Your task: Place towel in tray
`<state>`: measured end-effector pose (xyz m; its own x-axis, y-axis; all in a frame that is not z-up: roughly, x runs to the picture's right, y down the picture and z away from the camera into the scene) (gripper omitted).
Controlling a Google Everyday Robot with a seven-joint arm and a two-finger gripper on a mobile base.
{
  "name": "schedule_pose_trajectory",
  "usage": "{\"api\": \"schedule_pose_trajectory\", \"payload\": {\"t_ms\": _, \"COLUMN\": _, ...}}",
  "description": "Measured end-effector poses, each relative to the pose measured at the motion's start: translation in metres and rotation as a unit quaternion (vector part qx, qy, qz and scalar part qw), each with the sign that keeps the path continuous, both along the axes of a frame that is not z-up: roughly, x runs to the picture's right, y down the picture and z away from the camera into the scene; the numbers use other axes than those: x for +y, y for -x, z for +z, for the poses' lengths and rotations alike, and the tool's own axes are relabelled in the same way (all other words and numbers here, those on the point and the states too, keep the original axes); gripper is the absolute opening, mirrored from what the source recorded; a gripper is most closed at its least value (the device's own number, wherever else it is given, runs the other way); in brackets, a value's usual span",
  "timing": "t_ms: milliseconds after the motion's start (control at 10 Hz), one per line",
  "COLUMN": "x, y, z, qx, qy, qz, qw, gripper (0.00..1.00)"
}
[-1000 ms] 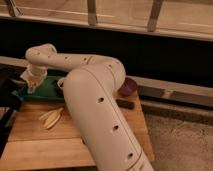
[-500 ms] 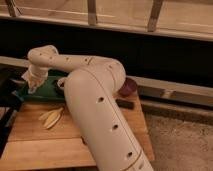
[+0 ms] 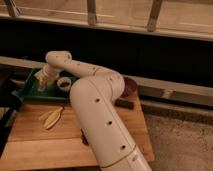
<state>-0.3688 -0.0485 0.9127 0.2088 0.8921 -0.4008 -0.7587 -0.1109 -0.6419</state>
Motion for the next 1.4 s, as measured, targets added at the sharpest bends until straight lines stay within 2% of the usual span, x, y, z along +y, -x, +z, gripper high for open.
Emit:
{"api": "schedule_pose_trajectory", "payload": {"t_ms": 300, "x": -0.003, "y": 0.005, "z": 0.003, "qx": -0.012, "qy": -0.007, "qz": 0.01, "qw": 0.9999, "gripper": 0.35}}
{"api": "schedule_pose_trajectory", "payload": {"t_ms": 500, "x": -0.006, "y": 0.012, "z": -0.004, "qx": -0.027, "qy": -0.015, "qz": 0.01, "qw": 0.9995, "gripper": 0.55}}
{"api": "schedule_pose_trajectory", "payload": {"t_ms": 600, "x": -0.008, "y": 0.016, "z": -0.009, "qx": -0.037, "qy": -0.019, "qz": 0.011, "qw": 0.9991, "gripper": 0.61}}
{"api": "schedule_pose_trajectory", "payload": {"t_ms": 1400, "x": -0.008, "y": 0.015, "z": -0.009, "qx": -0.038, "qy": -0.02, "qz": 0.012, "qw": 0.999, "gripper": 0.63}}
